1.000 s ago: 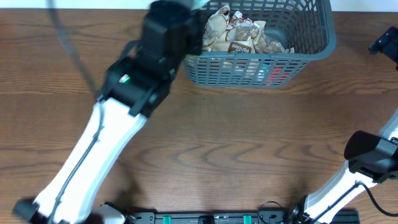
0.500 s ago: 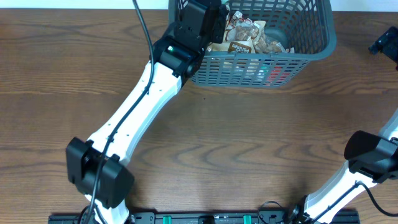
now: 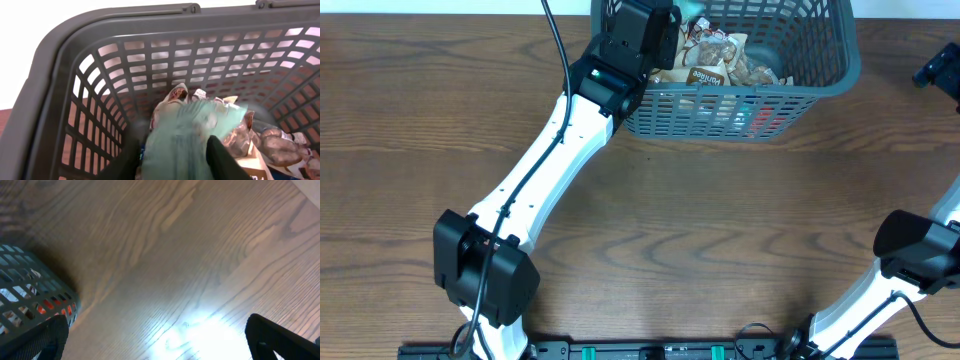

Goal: Pack container

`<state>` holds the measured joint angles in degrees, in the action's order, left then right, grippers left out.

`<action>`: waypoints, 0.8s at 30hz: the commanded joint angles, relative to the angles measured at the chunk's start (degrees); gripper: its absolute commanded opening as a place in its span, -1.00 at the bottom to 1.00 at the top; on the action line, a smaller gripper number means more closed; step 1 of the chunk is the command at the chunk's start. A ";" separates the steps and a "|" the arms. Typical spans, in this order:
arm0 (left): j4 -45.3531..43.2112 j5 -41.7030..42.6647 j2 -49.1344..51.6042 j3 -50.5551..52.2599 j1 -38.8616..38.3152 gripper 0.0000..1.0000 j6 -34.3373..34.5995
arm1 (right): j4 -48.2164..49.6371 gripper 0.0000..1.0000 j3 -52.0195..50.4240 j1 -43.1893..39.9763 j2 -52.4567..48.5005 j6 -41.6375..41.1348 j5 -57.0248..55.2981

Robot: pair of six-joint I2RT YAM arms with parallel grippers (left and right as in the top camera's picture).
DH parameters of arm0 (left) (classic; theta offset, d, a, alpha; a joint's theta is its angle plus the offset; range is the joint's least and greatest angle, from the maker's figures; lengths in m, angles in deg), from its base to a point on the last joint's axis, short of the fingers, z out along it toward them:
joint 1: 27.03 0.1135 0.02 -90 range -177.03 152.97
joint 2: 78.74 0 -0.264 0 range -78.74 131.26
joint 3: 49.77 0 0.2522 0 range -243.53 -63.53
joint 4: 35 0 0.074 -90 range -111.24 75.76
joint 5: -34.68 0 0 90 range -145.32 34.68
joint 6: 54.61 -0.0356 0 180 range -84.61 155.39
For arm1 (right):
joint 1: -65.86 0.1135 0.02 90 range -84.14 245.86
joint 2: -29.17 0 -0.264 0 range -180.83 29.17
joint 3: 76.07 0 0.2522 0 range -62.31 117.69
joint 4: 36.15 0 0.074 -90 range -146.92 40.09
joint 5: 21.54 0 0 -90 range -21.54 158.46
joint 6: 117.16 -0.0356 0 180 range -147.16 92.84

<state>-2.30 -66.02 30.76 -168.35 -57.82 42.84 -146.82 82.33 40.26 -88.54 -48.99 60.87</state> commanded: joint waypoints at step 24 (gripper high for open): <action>20.31 -3.52 -29.31 -1.62 0.24 0.98 -2.64 | -0.20 0.99 -0.11 -0.24 0.04 0.66 -0.98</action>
<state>14.97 -68.31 5.75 -168.90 -57.82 40.87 -146.84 82.31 40.26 -88.54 -48.99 60.87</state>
